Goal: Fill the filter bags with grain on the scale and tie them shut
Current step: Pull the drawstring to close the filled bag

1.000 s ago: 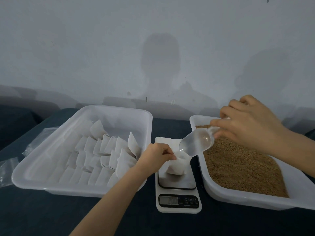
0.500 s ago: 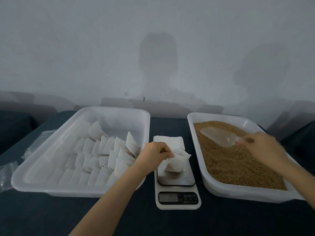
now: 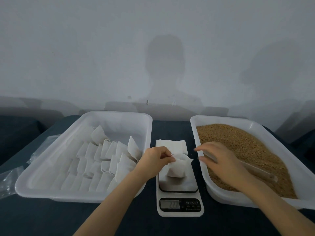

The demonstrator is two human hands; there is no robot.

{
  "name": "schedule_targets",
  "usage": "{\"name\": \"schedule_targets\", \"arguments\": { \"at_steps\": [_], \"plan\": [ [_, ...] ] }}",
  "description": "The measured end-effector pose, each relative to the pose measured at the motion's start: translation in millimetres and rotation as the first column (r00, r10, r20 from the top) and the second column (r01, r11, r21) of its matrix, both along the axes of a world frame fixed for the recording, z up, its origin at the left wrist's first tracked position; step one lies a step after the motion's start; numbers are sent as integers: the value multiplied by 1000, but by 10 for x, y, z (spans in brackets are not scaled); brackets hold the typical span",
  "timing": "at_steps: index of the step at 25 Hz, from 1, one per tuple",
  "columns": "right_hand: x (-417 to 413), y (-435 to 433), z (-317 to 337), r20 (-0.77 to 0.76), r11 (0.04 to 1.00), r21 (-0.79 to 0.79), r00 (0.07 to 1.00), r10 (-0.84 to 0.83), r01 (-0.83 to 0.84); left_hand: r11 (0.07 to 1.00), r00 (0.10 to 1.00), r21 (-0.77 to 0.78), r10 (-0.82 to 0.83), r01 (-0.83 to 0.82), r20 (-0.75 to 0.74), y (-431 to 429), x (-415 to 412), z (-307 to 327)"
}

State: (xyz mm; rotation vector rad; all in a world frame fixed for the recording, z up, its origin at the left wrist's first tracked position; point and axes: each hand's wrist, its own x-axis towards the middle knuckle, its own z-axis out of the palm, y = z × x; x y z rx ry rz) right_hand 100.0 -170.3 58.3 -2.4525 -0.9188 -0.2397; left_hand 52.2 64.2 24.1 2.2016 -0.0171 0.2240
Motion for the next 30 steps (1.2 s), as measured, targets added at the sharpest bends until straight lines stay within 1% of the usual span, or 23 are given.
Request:
{"name": "schedule_targets", "arguments": {
  "at_steps": [1, 2, 4, 5, 6, 7, 9, 10, 12, 14, 15, 16, 17, 19, 20, 21, 22, 26, 30],
  "plan": [
    [-54, 141, 11, -19, 994, -45, 995, 97, -97, 1000, 1000, 0, 3, -3, 5, 1, -4, -2],
    [-67, 249, -8, -18, 984, -97, 989, 146, -148, 1000, 1000, 5, 5, -5, 7, 2, -6, -1],
    [-39, 363, -48, 8, 969, -205, 990, 144, -139, 1000, 1000, 24, 5, -5, 5, 0, -12, 3],
    [-14, 376, -58, 6, 966, -231, 993, 117, -112, 999, 1000, 32, 6, -6, 2, -3, -14, 3],
    [12, 367, -67, -15, 970, -222, 995, 95, -96, 999, 1000, 40, 8, -8, -1, -4, -16, 0],
    [23, 355, -75, -58, 983, -162, 996, 75, -83, 999, 1000, 50, 10, -10, -1, -4, -17, -4],
    [5, 331, -82, -179, 999, 34, 983, 38, -33, 998, 1000, 58, 11, -12, 9, -4, -18, -16],
    [-6, 331, -80, -216, 993, 117, 976, 22, 3, 998, 1000, 53, 16, -17, 17, -2, -21, -15],
    [-17, 335, -72, -221, 973, 226, 975, 3, 49, 999, 999, -1, 40, -40, 36, -2, -21, 3],
    [-6, 332, -62, -187, 941, 333, 982, 7, 57, 990, 996, -125, 68, -61, 56, -4, -8, 9],
    [5, 332, -60, -168, 930, 363, 986, 5, 57, 984, 995, -163, 80, -70, 60, -3, -7, 8],
    [12, 335, -70, -153, 934, 354, 988, 5, 50, 986, 995, -151, 84, -75, 53, 1, -6, 8],
    [17, 335, -100, -144, 951, 307, 990, 2, 43, 994, 996, -75, 79, -76, 40, 3, -7, -1],
    [19, 338, -206, -153, 977, 208, 988, -8, 40, 985, 999, 167, 48, -48, 2, 5, 4, -33],
    [9, 330, -259, -167, 979, 197, 986, -16, 50, 966, 999, 256, 30, -26, -11, -2, 5, -45],
    [6, 317, -293, -180, 977, 207, 984, -19, 57, 952, 1000, 307, 16, -9, -20, -11, 5, -47],
    [15, 305, -316, -184, 973, 221, 983, -16, 58, 947, 1000, 320, 10, -2, -24, -17, 6, -50],
    [28, 286, -343, -169, 966, 248, 985, -24, 66, 967, 1000, 254, 28, -29, 9, -2, 9, -55],
    [25, 287, -357, -166, 964, 256, 986, -22, 65, 971, 999, 236, 32, -34, 11, 1, 19, -63]
  ]
}}
